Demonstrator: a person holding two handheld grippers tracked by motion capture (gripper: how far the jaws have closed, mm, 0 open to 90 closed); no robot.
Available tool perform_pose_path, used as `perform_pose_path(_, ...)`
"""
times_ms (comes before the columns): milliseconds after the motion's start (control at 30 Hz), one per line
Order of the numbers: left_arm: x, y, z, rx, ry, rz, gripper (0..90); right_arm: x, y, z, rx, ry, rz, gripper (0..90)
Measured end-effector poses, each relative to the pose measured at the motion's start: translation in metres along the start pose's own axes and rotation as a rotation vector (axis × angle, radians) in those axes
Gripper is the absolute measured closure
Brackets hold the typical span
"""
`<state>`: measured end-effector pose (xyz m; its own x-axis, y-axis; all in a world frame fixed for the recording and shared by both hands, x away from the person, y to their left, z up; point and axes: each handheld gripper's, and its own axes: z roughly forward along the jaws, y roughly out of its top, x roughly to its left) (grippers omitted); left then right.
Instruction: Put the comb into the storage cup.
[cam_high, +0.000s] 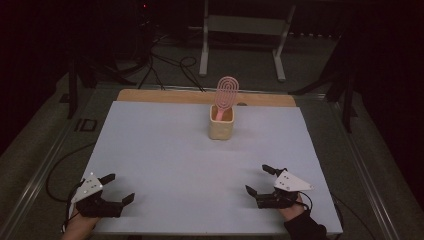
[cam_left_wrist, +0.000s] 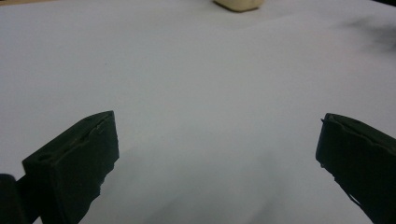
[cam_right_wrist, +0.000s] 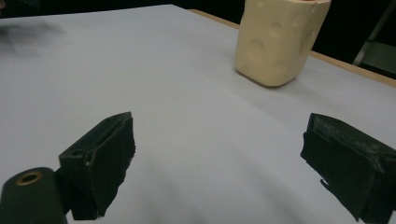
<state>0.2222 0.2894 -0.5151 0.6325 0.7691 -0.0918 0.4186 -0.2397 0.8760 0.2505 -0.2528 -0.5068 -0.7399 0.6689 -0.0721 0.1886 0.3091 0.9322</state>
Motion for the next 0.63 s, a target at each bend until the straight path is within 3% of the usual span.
perform_pose_path(300, 0.0026, -0.0008, -0.0016, -0.014, 0.006, -0.019, 0.0, -0.0002, -0.0009, 0.0027, 0.012, 0.003, 0.001, 9.2)
perform_pose_path(633, 0.0008, -0.0013, -0.0026, -0.015, 0.009, -0.013, 0.0, 0.0001, -0.0008, 0.0035, 0.016, 0.004, -0.002, 9.3)
